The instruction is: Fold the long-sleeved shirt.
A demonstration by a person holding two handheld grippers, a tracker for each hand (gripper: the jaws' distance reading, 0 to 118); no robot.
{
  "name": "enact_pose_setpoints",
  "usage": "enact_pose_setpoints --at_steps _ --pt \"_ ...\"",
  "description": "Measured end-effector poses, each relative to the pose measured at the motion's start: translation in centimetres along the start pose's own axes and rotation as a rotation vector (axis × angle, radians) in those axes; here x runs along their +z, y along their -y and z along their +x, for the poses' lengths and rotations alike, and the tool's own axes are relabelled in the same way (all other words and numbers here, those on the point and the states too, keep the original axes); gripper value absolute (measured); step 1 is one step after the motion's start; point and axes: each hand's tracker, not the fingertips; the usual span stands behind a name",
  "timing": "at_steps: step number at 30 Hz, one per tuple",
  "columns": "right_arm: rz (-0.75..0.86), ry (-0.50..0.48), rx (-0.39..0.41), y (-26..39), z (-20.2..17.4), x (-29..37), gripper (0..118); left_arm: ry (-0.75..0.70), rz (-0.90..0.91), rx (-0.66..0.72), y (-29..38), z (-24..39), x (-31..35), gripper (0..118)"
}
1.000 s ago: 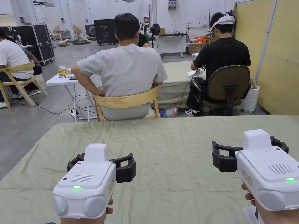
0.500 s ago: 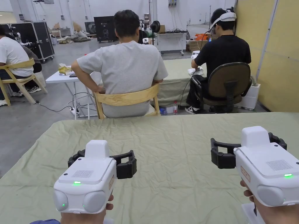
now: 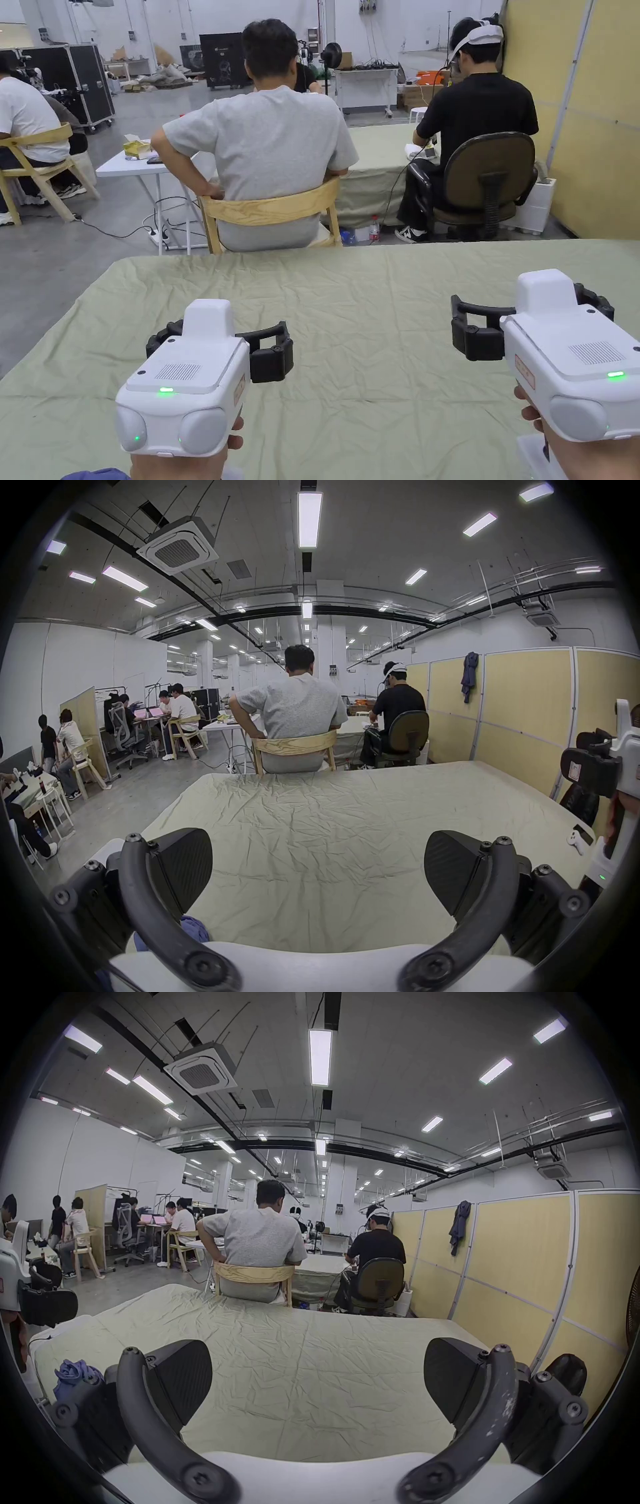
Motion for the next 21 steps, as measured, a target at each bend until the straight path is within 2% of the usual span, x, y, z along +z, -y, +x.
enact_pose_setpoints --at_steps 21 --pt "-0.01 0.0 0.01 0.18 -0.14 -0.01 118 0.0 -0.006 0.0 0.3 0.0 -0.1 118"
